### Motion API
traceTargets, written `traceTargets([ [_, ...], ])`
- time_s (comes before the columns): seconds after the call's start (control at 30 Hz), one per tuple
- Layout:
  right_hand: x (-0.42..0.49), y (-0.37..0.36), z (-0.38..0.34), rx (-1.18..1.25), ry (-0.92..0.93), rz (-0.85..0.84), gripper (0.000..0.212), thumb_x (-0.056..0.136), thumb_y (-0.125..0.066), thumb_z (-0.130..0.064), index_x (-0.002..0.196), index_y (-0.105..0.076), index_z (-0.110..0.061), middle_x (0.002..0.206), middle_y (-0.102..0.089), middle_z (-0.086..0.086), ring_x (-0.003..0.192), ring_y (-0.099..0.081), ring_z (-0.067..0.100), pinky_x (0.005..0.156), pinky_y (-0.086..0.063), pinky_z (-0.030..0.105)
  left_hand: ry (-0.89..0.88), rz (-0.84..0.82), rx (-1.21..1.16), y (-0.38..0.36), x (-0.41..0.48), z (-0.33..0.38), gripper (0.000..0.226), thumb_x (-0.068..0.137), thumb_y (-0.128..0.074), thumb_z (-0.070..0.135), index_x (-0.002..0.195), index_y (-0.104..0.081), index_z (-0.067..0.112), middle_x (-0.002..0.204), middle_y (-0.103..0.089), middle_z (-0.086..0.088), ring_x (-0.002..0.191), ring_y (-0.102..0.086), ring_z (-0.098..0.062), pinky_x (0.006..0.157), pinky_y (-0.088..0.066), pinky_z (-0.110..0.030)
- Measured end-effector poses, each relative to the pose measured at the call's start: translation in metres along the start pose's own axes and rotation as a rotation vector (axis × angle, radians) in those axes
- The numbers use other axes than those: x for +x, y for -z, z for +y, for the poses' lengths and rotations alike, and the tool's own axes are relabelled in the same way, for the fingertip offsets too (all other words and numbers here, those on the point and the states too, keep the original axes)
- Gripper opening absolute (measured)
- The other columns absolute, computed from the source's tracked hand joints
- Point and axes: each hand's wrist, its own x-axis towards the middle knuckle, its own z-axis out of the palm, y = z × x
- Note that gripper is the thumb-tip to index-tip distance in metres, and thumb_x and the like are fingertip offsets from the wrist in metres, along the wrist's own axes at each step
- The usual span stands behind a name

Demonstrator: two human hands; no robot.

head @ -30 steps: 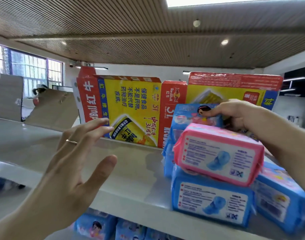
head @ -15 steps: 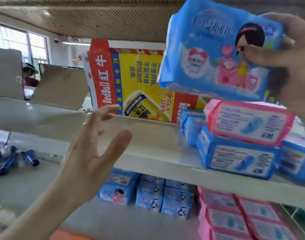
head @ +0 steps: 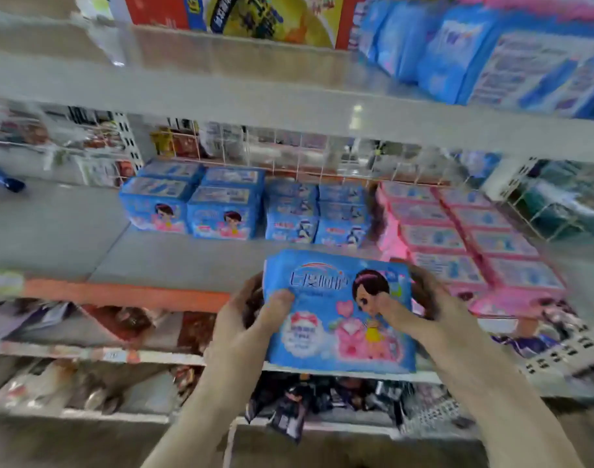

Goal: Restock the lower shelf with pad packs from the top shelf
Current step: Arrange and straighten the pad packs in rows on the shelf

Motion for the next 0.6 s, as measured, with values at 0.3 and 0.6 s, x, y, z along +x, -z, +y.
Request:
traceTargets([
  [0.3, -0.027, 0.019, 0.048, 0.094, -0.090, 0.131, 0.021, 0.087, -0.067, -0.026, 0.068, -0.073, -0.026, 0.065, -0.071, -0.004, 0.080, -0.072, 0.013, 0.070, -0.051, 0.037, 0.179, 0.072, -0.042, -0.030, -0.015, -0.023, 0.052, 0.067, -0.072, 0.043, 0.110, -0.062, 0.016, 0.103, -0.075, -0.005, 0.084, -0.074, -0.017, 0.060, -0.055, -0.025],
  [0.6, -0.062, 0.082, 0.063, 0.156, 0.194, 0.110, 0.029, 0.087, -0.067, -0.014, 0.095, -0.076, -0.040, 0.094, -0.075, -0.008, 0.093, -0.068, 0.008, 0.082, -0.052, 0.022, -0.109, -0.034, 0.386, -0.087, -0.052, -0.020, 0.048, 0.082, -0.080, 0.038, 0.113, -0.057, 0.066, 0.121, -0.050, 0.031, 0.113, -0.060, -0.009, 0.085, -0.055, -0.020],
])
